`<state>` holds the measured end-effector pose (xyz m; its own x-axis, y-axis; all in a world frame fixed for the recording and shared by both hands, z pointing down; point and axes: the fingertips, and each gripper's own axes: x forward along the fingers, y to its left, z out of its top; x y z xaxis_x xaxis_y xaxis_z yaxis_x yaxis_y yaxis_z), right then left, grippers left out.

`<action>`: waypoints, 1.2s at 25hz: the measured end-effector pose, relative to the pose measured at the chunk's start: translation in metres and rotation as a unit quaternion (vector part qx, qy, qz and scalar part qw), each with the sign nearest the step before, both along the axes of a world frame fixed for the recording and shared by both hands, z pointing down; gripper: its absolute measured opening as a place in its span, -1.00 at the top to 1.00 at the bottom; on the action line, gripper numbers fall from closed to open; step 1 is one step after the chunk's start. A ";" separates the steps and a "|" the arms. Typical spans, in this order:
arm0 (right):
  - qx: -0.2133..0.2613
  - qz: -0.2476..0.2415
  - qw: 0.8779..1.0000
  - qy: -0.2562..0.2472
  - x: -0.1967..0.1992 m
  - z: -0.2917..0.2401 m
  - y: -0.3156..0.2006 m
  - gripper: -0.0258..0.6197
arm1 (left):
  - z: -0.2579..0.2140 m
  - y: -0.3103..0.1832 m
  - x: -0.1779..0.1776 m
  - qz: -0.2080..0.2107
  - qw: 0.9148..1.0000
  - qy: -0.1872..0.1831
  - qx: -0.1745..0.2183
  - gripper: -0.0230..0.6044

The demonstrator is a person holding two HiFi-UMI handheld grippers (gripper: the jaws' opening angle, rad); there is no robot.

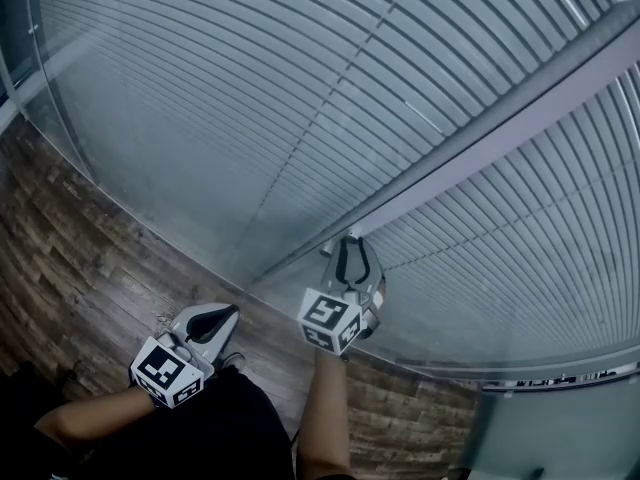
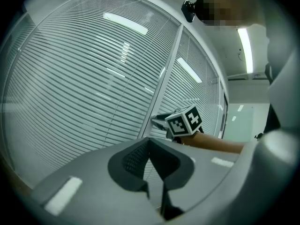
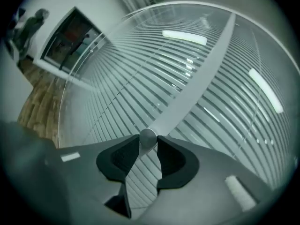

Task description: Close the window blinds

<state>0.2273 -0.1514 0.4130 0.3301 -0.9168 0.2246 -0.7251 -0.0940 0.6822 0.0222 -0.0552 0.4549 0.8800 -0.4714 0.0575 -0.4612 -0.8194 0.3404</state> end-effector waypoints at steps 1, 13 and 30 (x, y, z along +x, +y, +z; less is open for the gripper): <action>-0.015 -0.001 0.999 0.035 0.000 0.000 0.001 0.53 | -0.001 0.001 0.001 0.002 1.000 -0.001 0.002 0.92; -0.110 -0.043 0.971 0.207 -0.003 0.006 0.003 0.53 | 0.001 0.004 0.005 0.012 1.000 -0.004 0.009 0.92; 0.178 -0.020 0.926 -0.331 -0.035 -0.005 0.087 0.92 | -0.004 0.006 0.010 0.014 1.000 -0.006 0.018 0.92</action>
